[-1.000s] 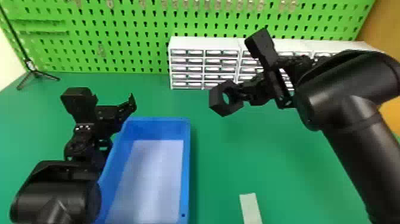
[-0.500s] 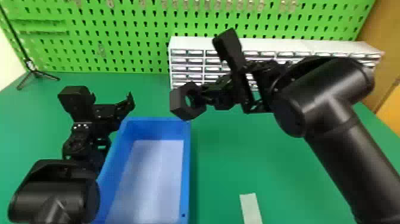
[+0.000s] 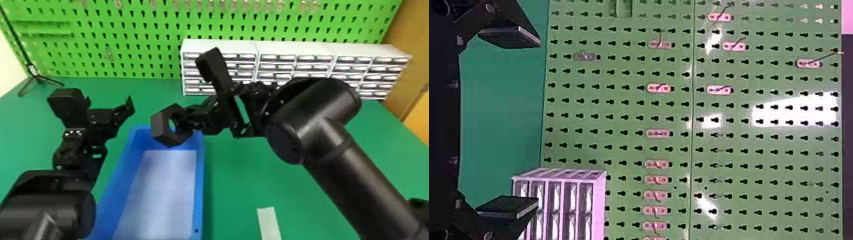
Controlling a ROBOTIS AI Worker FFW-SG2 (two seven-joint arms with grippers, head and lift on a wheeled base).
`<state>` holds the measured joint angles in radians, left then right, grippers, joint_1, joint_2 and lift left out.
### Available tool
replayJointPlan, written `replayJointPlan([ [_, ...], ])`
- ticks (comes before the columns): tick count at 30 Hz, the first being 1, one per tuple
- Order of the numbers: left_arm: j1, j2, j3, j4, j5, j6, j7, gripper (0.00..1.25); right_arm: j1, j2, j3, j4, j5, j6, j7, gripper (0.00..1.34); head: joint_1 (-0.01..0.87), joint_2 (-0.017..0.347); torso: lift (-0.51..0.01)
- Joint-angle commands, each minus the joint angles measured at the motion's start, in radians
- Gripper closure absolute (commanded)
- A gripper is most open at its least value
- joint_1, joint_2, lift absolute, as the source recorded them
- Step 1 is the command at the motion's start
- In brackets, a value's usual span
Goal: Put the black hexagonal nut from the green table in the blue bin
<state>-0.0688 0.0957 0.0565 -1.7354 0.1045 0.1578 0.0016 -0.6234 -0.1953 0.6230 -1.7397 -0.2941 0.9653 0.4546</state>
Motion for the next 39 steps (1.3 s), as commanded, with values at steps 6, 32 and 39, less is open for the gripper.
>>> replayJointPlan([
  [6,0.023,0.015,0.063,-0.050,-0.017,0.031,-0.006,0.16,0.014,0.019,0.061,0.074,-0.040,-0.060,-0.020,0.95,0.686,0.028,-0.096],
  [32,0.030,0.019,0.088,-0.062,-0.017,0.042,-0.006,0.16,0.014,0.023,0.169,0.170,-0.103,-0.108,-0.063,0.95,0.686,0.028,-0.096],
  [39,0.029,0.019,0.083,-0.064,-0.016,0.042,-0.006,0.16,0.014,0.020,0.167,0.170,-0.099,-0.106,-0.063,0.78,0.686,0.028,-0.096],
])
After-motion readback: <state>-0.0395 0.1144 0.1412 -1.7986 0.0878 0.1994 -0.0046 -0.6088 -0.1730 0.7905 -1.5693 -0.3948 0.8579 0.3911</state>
